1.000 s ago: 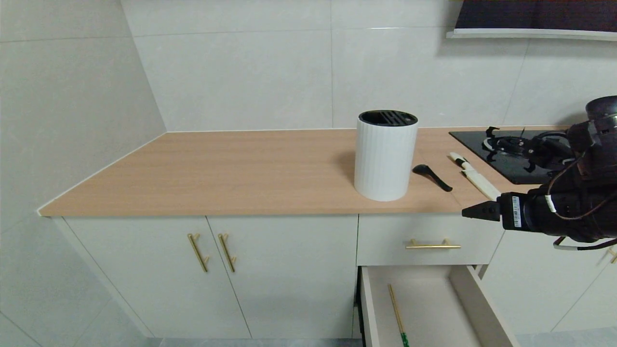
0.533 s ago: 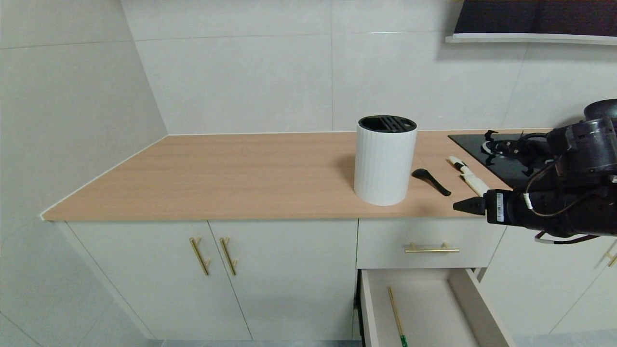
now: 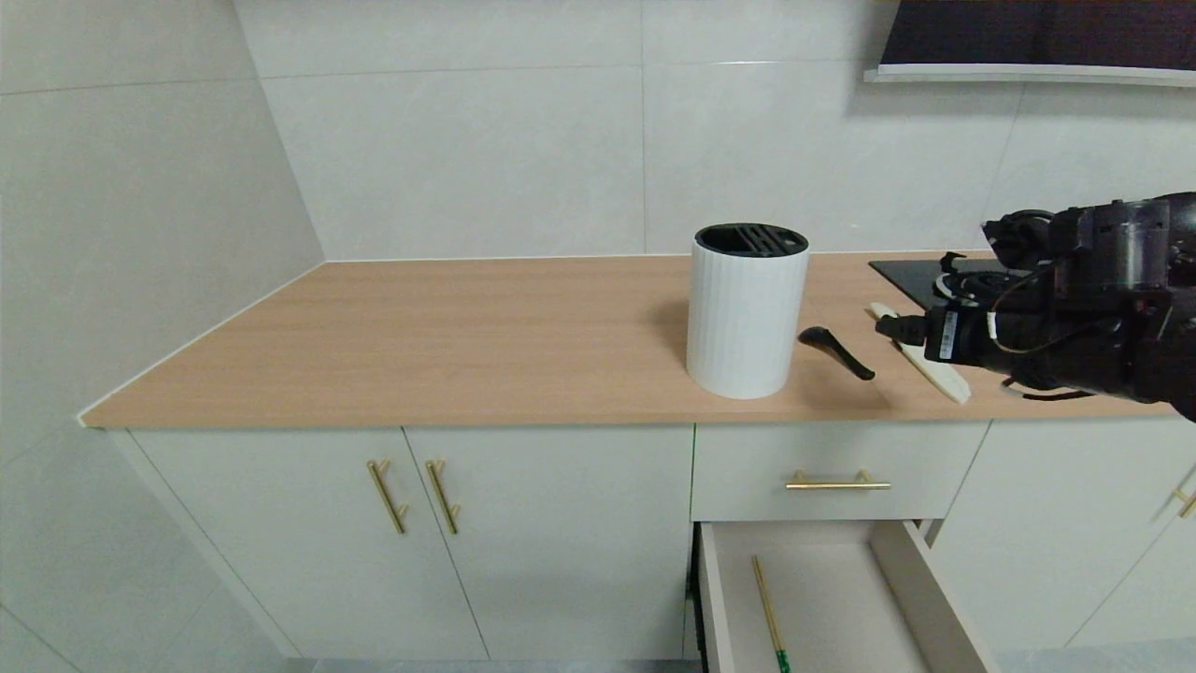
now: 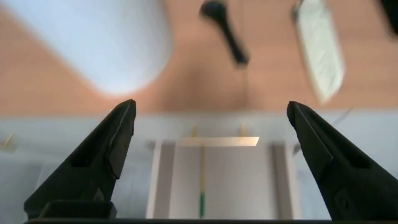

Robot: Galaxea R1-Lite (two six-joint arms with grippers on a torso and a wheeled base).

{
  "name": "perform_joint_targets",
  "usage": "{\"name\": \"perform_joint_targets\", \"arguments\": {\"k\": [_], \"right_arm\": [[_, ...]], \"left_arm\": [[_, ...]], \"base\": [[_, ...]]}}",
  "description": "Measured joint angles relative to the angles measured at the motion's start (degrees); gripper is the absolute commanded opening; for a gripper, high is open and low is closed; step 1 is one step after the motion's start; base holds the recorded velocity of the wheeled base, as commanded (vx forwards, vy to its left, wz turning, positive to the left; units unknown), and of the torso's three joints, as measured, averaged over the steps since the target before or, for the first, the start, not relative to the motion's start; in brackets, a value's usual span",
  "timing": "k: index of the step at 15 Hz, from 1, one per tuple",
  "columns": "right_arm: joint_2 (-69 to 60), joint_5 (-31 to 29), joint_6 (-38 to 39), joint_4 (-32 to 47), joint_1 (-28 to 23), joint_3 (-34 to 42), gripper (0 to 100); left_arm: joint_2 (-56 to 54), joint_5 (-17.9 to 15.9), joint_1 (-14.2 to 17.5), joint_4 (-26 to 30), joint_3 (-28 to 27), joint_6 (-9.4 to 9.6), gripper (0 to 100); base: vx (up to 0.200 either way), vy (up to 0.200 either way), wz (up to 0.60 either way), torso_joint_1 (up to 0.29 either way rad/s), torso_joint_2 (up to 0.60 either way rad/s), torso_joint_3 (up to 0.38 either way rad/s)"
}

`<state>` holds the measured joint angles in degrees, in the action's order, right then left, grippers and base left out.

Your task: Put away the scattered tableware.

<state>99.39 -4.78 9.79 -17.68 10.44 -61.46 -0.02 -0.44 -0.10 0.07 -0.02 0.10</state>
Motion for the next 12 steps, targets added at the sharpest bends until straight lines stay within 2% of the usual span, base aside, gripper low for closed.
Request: {"name": "perform_joint_targets", "arguments": {"k": [6, 9, 12], "right_arm": [[12.4, 4.2, -7.4, -0.9, -3.2, -15.0, 100], [16.8, 9.4, -11.2, -1.0, -5.1, -16.9, 100], [20.6, 10.3, -15.5, -4.9, -7.0, -17.2, 100]], "left_arm": [[0.0, 0.0, 0.0, 0.0, 0.0, 0.0, 100], [0.0, 0.0, 0.0, 0.0, 0.0, 0.0, 100], [0.0, 0.0, 0.0, 0.0, 0.0, 0.0, 100]], "base": [[0.0, 0.0, 0.0, 0.0, 0.0, 0.0], [0.0, 0.0, 0.0, 0.0, 0.0, 0.0], [0.0, 0.0, 0.0, 0.0, 0.0, 0.0]]}}
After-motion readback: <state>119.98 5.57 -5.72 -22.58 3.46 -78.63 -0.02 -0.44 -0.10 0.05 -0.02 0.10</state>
